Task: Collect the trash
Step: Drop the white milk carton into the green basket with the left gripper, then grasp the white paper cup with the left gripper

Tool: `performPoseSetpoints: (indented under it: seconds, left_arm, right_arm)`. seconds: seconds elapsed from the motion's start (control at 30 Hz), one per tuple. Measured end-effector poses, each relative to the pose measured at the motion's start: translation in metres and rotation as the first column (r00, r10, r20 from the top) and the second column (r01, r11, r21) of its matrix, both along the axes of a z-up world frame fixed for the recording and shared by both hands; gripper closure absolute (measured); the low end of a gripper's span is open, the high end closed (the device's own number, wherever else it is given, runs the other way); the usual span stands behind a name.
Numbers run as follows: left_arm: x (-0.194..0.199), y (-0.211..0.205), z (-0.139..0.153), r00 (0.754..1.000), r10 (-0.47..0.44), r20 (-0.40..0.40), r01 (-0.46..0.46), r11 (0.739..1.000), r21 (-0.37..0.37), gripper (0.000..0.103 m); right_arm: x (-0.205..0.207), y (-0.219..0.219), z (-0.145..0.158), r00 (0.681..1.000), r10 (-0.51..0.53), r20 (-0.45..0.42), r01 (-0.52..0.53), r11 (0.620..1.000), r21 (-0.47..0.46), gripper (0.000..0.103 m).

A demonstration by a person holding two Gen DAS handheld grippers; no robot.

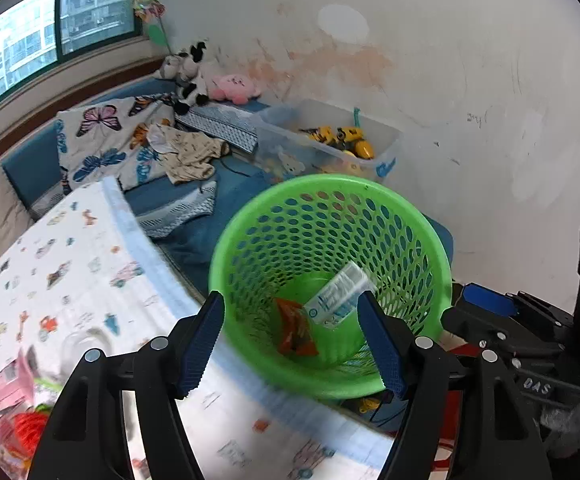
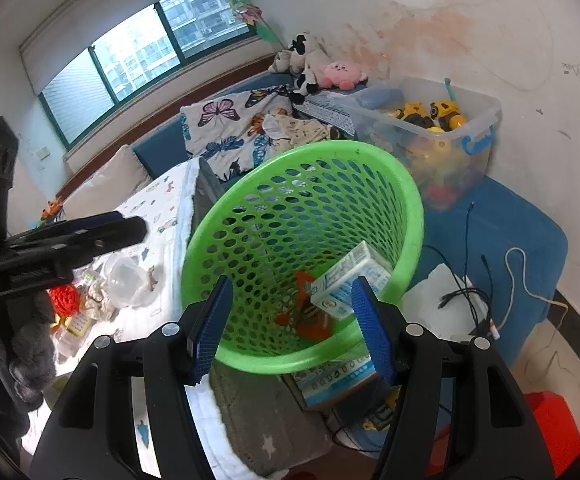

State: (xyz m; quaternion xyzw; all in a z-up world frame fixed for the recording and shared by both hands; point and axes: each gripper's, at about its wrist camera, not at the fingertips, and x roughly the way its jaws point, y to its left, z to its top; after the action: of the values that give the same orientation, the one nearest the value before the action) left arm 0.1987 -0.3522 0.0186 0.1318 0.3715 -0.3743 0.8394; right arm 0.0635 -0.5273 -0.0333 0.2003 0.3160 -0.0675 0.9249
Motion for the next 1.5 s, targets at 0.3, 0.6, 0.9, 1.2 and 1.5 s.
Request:
performPoseSetpoints:
  seconds: [0.3,0.6,0.9,1.2,1.5]
  left_arm:
    - [-0.026,0.083,0.025,0.998,0.050,0.040,-0.048,0.998,-0.046,0.030]
    - [-0.058,0.157,0.009,0.996,0.085,0.017,-0.084,0.994,-0.072,0.020]
    - [-0.086,0.208,-0.027,0.995,0.095,-0.036,-0.098,0.991,-0.088,0.015]
    - [-0.096,0.219,-0.062,0.995,0.045,-0.084,-0.053,0.994,-0.092,0.011]
    - [-0.087,0.210,-0.087,0.991,0.024,-0.132,-0.035,0.996,-0.086,0.011]
  right_arm:
    - [-0.010,0.022,0.006,1.000,0.015,0.018,-0.015,1.000,-0.002,0.032]
    - [-0.010,0.050,0.012,0.998,0.055,0.028,-0.055,0.998,-0.006,0.029]
    - [-0.005,0.074,0.017,0.995,0.095,0.029,-0.095,0.995,-0.018,0.028]
    - [0.003,0.093,0.016,0.992,0.124,0.009,-0.124,0.992,-0.021,0.025]
    - [0.010,0.107,0.015,0.989,0.150,0.002,-0.150,0.988,-0.029,0.024]
